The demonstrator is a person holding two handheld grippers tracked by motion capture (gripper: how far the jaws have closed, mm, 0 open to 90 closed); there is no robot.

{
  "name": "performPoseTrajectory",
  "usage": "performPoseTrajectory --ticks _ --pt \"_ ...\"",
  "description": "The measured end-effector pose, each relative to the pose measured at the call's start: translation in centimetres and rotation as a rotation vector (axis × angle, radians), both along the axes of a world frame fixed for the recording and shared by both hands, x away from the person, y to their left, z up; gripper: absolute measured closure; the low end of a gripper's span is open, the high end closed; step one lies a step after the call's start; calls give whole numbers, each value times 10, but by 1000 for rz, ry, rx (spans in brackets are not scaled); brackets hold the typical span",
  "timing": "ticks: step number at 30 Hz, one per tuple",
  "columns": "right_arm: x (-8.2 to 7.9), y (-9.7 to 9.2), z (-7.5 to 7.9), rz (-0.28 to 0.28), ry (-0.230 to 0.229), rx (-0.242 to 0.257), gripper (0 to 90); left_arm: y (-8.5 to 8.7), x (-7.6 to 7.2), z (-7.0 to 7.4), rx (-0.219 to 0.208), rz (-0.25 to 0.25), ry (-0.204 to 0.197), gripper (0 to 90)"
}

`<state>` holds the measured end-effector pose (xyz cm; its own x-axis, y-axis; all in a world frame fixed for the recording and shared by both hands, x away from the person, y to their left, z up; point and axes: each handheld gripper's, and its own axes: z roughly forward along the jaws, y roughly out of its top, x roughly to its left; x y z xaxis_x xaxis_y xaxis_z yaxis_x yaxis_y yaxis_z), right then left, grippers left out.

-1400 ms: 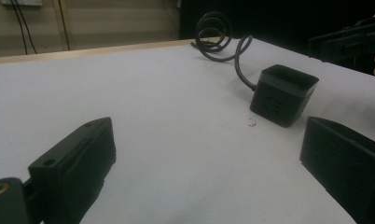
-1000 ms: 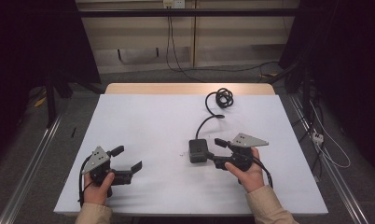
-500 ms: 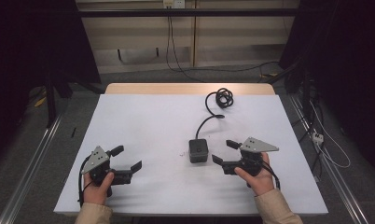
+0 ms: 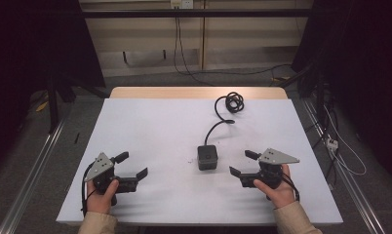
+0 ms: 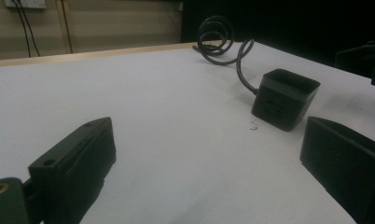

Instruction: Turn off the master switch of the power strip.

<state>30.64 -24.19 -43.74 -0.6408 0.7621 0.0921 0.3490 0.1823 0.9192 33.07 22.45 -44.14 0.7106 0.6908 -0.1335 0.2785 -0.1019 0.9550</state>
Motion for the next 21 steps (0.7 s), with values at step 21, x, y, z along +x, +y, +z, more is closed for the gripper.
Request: performPoseTrajectory --ticks 21 --pt "-21 -36 -7 -49 -23 -13 104 0 1 -1 4 1 3 31"
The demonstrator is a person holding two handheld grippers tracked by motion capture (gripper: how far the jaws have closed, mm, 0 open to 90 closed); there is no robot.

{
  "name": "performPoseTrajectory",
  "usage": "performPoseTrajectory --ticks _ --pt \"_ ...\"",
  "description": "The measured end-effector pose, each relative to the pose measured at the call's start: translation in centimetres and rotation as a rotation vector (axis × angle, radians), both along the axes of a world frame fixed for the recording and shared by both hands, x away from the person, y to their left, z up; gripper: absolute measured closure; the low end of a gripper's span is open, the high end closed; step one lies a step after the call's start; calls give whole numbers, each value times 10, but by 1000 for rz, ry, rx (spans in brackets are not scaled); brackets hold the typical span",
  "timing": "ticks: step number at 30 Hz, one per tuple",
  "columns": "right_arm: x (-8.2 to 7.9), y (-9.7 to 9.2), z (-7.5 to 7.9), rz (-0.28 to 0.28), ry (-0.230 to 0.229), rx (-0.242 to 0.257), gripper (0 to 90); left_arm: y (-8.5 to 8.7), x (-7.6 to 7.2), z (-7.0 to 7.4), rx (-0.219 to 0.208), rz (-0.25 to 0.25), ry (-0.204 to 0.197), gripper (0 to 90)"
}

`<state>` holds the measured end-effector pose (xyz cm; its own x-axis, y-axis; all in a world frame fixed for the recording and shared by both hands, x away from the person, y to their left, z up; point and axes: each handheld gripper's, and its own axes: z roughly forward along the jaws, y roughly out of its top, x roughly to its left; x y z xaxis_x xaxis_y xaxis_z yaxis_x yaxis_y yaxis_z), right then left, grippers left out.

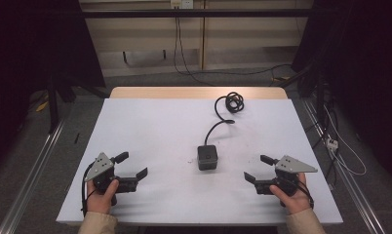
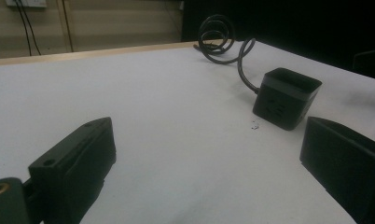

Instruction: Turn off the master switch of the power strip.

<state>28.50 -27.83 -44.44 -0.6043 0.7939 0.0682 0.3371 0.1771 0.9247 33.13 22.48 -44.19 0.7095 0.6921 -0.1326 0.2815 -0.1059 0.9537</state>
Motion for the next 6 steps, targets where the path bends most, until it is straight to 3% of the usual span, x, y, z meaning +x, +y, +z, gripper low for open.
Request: performPoseTrajectory --ticks 6 --pt "-1 -7 -2 -16 8 2 97 0 1 0 4 2 1 31"
